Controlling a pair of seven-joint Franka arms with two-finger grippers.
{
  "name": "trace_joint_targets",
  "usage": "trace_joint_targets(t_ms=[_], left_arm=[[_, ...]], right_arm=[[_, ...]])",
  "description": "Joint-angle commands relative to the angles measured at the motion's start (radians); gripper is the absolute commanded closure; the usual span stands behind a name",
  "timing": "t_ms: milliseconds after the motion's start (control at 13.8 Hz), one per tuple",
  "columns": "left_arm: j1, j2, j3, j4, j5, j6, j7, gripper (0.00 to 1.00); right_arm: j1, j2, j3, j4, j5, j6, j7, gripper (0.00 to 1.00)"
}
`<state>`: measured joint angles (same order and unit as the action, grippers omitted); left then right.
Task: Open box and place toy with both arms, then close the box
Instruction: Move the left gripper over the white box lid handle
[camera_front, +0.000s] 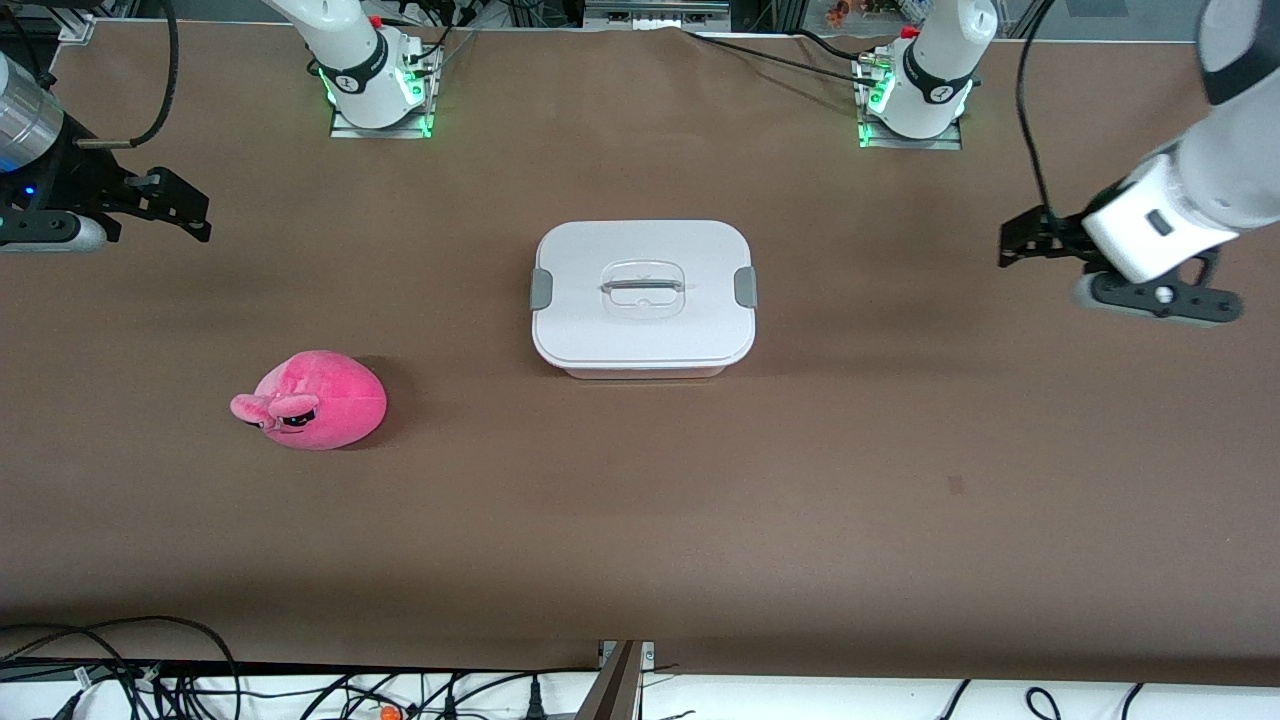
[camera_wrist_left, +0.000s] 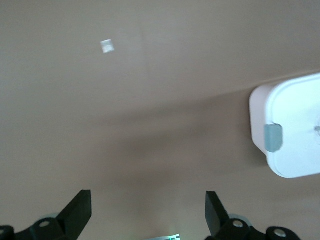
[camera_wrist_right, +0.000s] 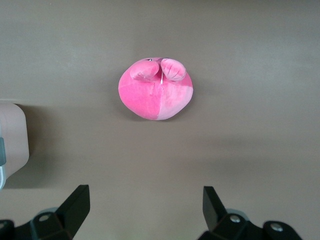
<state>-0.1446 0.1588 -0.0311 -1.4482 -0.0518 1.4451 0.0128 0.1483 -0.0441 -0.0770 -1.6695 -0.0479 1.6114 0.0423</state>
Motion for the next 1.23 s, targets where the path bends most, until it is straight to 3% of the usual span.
trace_joint_targets(t_ms=[0,363,726,1161], left_arm=[[-0.108,0.025,0.008,0.045,-0.02,-0.009,0.004,0.0],[-0.35,0.065,0.008,0.073,-0.022,-0.003,0.006,0.0],[-0.527,0.151,0.004,0.111,-0.042,-0.003,0.094,0.0],[-0.592,0.263,-0.009,0.114,-0.054,0.173,0.331,0.0]], right_arm=[[0.007,0.01,-0.007,0.02,0.01,-0.008,-0.012,0.0],[0.007,0.01,-0.007,0.02,0.011,-0.008,-0.012,0.0],[0.007,0.01,-0.007,0.02,0.011,-0.008,-0.012,0.0],[0.007,0.01,-0.007,0.02,0.01,-0.01,-0.012,0.0]])
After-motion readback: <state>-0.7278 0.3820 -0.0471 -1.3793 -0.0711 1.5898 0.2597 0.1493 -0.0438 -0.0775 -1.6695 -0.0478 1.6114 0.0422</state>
